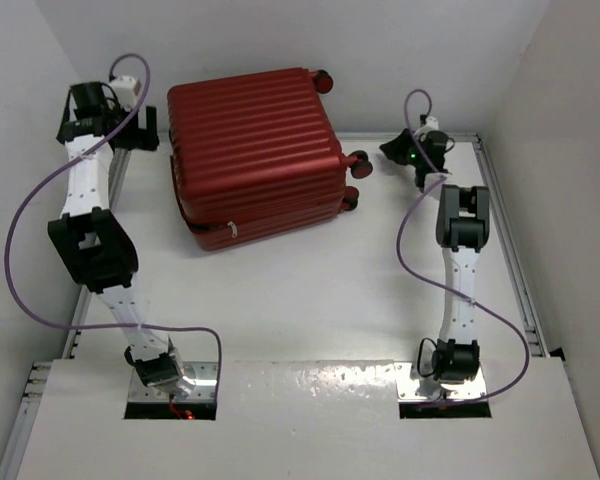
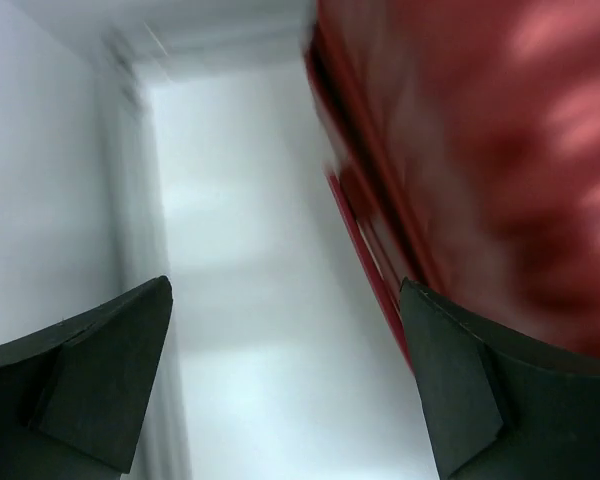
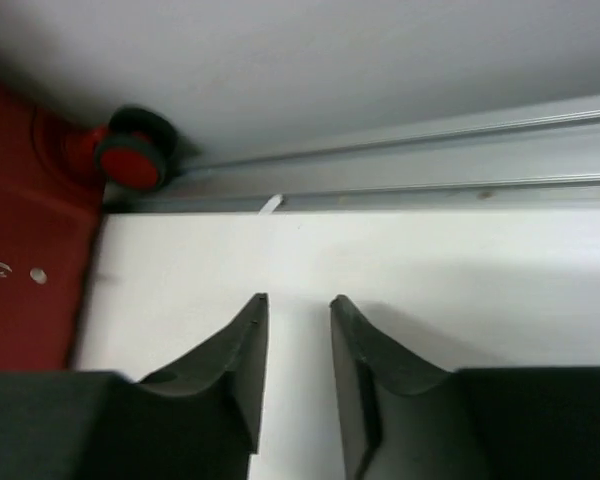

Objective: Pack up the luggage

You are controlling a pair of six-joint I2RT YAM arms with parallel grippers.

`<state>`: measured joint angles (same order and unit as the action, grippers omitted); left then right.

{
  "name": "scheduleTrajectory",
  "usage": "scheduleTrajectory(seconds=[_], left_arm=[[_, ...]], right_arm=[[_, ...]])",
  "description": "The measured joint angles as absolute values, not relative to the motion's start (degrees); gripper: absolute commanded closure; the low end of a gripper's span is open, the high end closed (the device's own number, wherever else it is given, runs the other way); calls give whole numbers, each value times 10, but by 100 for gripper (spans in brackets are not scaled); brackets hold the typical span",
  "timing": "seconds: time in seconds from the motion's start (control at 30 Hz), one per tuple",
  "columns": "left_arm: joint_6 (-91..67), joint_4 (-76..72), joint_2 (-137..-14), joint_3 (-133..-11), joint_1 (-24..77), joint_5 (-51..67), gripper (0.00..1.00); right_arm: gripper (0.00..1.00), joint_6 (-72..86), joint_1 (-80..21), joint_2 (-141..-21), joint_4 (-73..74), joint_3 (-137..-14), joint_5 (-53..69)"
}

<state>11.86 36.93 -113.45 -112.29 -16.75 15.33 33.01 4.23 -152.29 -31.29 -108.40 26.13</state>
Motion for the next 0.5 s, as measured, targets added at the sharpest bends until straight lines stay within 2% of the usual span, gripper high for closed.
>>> scheduleTrajectory(seconds=[0.07,0.23,0.4,0.5], left_arm=[[120,349,-1106,-1143,-160,142,1],[127,326,-1032,-1110,-126,92,1],[131,325,-1003,-1053,-94,62,1],[128,327,-1002,-1032,-92,62,1]], right_arm=[[78,340,63,-1523,-248,-1131,284],[88,370,69,-1528,-143,-1232,359],[98,401,34,-1531,-69,-1231,435],[99,432,11,-1537,-53,-1203,465]])
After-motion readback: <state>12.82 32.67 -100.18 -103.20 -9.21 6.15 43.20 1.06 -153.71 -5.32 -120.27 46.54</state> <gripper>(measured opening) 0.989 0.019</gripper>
